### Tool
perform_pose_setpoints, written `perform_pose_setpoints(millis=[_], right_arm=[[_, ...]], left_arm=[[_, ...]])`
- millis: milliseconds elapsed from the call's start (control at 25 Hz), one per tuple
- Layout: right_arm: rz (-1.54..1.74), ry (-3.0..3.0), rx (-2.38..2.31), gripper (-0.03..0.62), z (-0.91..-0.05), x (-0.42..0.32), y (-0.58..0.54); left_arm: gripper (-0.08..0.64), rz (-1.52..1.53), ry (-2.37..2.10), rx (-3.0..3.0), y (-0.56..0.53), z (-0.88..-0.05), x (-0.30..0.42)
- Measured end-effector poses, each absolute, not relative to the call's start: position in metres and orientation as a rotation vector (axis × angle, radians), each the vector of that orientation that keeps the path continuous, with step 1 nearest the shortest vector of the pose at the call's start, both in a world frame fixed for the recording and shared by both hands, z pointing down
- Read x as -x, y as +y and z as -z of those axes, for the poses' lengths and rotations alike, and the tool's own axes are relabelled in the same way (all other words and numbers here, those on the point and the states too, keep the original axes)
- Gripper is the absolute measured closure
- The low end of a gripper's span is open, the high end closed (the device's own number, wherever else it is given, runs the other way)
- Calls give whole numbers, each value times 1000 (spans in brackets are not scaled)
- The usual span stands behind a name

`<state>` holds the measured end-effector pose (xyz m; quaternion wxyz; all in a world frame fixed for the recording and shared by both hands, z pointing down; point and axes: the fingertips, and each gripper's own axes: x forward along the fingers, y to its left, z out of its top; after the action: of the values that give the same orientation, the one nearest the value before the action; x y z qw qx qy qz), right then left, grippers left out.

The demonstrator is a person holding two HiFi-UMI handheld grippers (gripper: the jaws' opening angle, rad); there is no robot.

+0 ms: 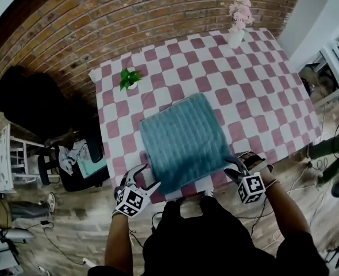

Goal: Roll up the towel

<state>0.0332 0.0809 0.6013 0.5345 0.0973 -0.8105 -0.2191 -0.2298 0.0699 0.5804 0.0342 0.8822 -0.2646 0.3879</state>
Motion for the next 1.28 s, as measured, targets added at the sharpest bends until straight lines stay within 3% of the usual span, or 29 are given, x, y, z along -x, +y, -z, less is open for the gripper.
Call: perform_pose_setpoints(millis=[120, 400, 680, 760, 1000, 1080, 1280], right_arm=[[581, -1937, -151, 365, -609, -49, 78], [699, -1914, 19, 364, -633, -67, 81], [752, -1913, 82, 377, -639, -71, 77], [743, -1908, 121, 399, -643, -67, 73], [643, -1891, 263, 468, -653, -71, 78], [625, -1895, 284, 537, -654, -73, 81], [537, -1942, 227, 575, -651, -75, 82]], left_arm=[[230, -1301, -792, -2663, 94, -593, 208], [239, -1487, -725, -2607, 131, -607, 181], [341, -1649, -612, -2497, 151, -635, 195], [386, -1702, -529, -2480, 150, -640, 202], [394, -1754, -415, -2471, 147, -643, 200], [466, -1814, -423, -2469, 144, -643, 201], [515, -1859, -386, -2447, 144, -643, 201]])
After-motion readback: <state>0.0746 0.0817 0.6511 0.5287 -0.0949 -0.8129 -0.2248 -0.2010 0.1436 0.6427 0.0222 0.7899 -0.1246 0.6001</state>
